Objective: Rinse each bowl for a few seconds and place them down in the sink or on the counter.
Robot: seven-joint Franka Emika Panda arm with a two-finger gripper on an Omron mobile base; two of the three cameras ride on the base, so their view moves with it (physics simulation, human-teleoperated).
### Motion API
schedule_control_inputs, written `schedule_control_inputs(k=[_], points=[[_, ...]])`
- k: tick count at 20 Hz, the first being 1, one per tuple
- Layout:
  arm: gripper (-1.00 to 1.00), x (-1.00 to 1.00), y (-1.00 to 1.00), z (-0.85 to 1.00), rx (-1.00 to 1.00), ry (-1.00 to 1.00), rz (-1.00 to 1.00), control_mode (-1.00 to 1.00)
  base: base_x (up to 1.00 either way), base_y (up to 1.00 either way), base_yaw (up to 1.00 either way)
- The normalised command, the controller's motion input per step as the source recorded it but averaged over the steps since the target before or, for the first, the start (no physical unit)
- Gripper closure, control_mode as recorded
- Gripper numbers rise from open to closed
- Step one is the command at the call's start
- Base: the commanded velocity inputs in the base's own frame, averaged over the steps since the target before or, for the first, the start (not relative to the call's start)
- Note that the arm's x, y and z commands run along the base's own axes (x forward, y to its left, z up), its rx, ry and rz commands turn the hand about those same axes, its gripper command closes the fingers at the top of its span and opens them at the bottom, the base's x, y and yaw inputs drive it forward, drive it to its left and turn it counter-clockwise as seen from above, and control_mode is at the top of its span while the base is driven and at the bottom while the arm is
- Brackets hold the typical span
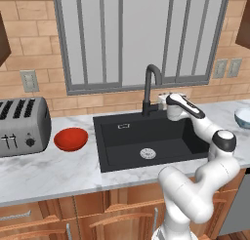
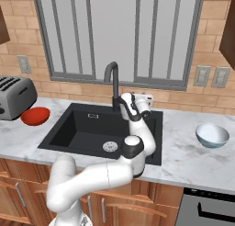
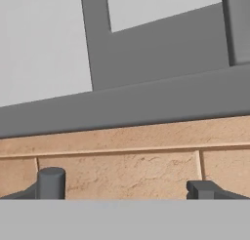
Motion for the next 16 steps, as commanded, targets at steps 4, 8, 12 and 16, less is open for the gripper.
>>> schedule_control_inputs(k=[4, 8, 12, 16], points=[[-1.0, 0.0, -0.36, -0.23, 0.02, 0.03, 0.0, -1.0, 0.0, 0.0, 0.0], [-1.0, 0.0, -0.3, -0.26, 0.01, 0.04, 0.0, -1.0, 0.0, 0.0, 0.0], [-1.0, 0.01, -0.19, -0.33, 0.0, 0.05, -0.02, -1.0, 0.0, 0.0, 0.0], [-1.0, 0.08, -0.19, -0.36, 0.0, 0.09, -0.03, -1.0, 0.0, 0.0, 0.0]])
